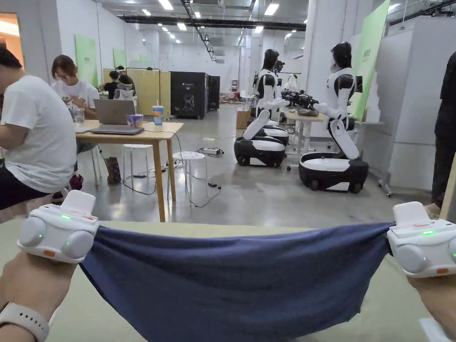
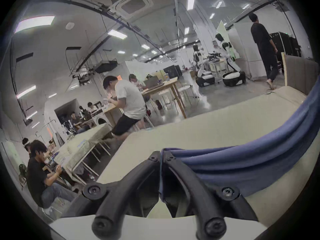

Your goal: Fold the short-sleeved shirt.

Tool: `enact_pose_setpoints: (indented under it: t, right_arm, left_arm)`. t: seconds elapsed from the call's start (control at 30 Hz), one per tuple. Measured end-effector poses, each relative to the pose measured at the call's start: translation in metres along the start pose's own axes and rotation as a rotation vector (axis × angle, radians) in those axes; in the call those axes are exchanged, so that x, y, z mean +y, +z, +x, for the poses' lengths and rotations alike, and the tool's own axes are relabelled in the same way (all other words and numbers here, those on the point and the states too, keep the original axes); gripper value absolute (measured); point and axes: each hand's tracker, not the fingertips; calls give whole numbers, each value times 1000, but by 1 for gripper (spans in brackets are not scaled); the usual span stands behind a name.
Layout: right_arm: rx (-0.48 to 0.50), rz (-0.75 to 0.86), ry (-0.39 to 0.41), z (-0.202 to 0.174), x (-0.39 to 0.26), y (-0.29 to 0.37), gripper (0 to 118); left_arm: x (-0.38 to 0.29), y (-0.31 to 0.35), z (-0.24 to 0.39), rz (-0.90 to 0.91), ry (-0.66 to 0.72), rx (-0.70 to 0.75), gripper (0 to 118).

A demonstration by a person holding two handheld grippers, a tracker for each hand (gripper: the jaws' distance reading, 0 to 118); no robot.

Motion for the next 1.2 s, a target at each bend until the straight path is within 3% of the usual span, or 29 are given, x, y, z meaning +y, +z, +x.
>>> enact_pose_setpoints:
  t: [0.3,0.47,0.53,0.6,0.73,0.77,0.8,0.83,0.87,0.9,1.03,1.13,1.2]
  right_arm:
    - [39,-98,35,2,-91,69,6]
    - [180,-180,63,1,-166,123,6]
    - [198,-193,121,-4,-199,141,6]
    - [242,-238,146,-9,-229,156,6]
    - [277,-302,95,-14,-273,168,8]
    - [273,-295,106,-15,-277,171,13]
    - [269,-290,109,-16,-276,175,29]
    - [277,-274,91,-14,-273,179,50]
    - [303,-240,23,-9,-266,185,70]
    - [321,-215,-30,-7,-257,194,86]
    - [397,3,-191,-24,-217,231,94]
    - [437,146,-266,-47,-190,269,100]
    - [480,185,-274,-60,-180,285,100]
  left_arm:
    - [-95,88,-7,-58,14,-78,0]
    - [-184,159,-15,-117,41,-121,0]
    - [-226,186,-17,-179,125,-169,0]
    - [-267,206,-11,-242,124,-185,0]
    - [-322,212,-6,-298,130,-220,1]
    - [-325,215,-7,-288,152,-225,6]
    - [-323,218,-8,-266,170,-225,30]
    - [-320,222,-10,-255,168,-228,62]
    - [-312,229,-11,-231,168,-229,88]
    - [-305,237,-11,-159,177,-240,104]
    - [-256,268,10,24,194,-275,102]
    - [-223,288,30,114,250,-351,102]
    - [-212,297,42,133,247,-391,101]
